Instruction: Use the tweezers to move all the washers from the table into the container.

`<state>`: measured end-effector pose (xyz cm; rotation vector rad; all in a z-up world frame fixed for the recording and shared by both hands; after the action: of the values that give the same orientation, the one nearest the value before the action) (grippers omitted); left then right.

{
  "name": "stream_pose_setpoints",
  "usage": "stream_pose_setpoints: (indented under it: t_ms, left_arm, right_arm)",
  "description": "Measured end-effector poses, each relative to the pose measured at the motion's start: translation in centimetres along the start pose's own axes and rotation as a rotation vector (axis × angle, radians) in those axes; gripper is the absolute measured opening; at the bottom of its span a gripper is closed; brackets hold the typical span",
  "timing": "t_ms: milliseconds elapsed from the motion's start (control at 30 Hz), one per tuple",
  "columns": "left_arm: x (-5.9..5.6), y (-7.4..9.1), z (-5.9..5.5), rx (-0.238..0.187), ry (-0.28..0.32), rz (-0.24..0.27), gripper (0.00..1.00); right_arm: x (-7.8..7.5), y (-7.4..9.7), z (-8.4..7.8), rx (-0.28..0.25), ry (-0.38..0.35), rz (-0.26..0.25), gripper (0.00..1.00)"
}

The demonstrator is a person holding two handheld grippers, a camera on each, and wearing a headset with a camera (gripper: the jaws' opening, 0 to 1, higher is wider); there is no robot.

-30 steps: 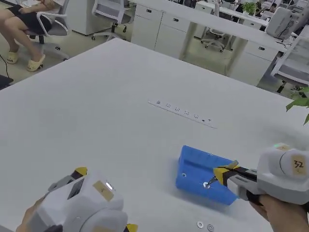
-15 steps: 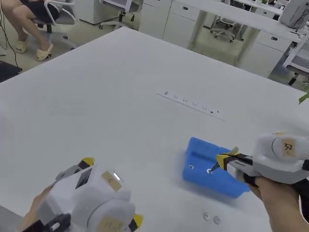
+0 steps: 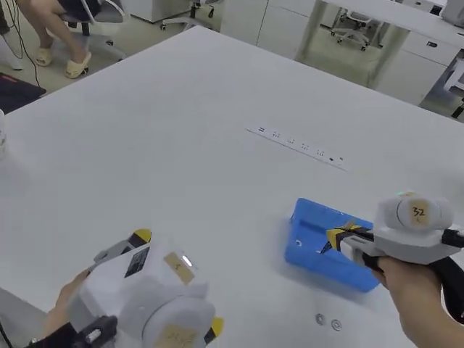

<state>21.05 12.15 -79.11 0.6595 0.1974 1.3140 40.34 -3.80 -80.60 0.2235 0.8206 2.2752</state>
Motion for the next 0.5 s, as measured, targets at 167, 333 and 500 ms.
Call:
stream_pose_setpoints:
  t_ms: [167, 333, 500]
  left_arm:
    - [-0.01, -0.01, -0.06, 0.004, -0.002, 0.0, 0.88]
    - [-0.07, -0.04, -0.11, 0.008, -0.004, -0.003, 0.88]
    - [-0.16, -0.03, -0.1, 0.009, -0.007, -0.006, 0.88]
  right_arm:
    - [0.13, -0.68, -0.52, 0.011, 0.005, 0.001, 0.01]
    - [0.16, -0.69, -0.43, 0.002, 0.0, 0.002, 0.02]
    - [-0.07, -0.62, -0.56, 0.007, -0.016, 0.003, 0.02]
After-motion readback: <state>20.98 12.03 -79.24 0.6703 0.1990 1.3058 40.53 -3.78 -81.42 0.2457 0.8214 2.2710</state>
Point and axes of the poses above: the centre of the closed fingertips' face, and the gripper's own axes: y roughly backward along the fingers, x roughly to its left, z roughly out of its top, the point moved 1 cm from there along y, roughly backward along the fingers, and after that the axes turned 3 degrees about -x, right-handed, at the moved point
